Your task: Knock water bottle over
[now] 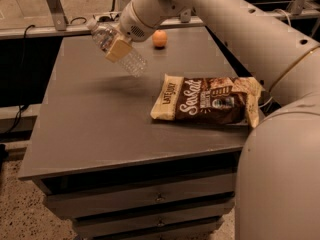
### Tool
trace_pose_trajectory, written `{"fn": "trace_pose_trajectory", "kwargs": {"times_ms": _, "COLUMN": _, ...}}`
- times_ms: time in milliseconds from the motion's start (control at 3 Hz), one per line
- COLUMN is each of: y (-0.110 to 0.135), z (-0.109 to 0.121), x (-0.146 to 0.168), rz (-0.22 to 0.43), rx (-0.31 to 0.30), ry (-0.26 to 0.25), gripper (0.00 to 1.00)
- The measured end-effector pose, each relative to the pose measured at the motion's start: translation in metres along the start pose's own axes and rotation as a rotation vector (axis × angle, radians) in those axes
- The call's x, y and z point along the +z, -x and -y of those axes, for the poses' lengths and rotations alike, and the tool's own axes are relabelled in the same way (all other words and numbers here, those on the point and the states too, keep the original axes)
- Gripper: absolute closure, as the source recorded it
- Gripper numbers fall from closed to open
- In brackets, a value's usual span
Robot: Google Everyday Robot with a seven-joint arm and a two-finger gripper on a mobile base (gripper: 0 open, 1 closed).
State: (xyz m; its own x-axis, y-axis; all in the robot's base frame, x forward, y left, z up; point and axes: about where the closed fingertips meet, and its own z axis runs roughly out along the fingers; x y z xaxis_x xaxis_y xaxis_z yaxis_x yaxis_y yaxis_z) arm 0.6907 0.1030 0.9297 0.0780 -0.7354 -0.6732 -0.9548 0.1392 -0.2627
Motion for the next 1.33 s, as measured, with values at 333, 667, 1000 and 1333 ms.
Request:
{"fn": "trace_pose_trajectory", "kwargs": {"times_ms": 333, "y": -0.006, "z": -0.014, "x": 0.013, "rz": -0.067, "rx": -0.058, "ry": 0.06, "gripper": 1.0}}
{"fn": "trace_pose_trajectory", "kwargs": {"times_ms": 667, "y": -0.001, "z": -0.026, "x": 0.03, "rz": -0.098, "rx": -0.119, "ry": 0.106, "gripper": 0.83}}
{"fn": "trace_pose_trajectory", "kwargs": {"times_ms": 1000, "y": 0.012, "z": -0.042, "x": 0.057, "rz": -0.094, "rx": -0.177, "ry": 0.165, "gripper": 0.52}}
{"fn": "trace_pose_trajectory", "kwargs": {"times_ms": 1333, "y": 0.022, "z": -0.052, "x": 0.072, "rz": -0.082, "rx": -0.204, "ry": 0.201, "gripper": 0.29}}
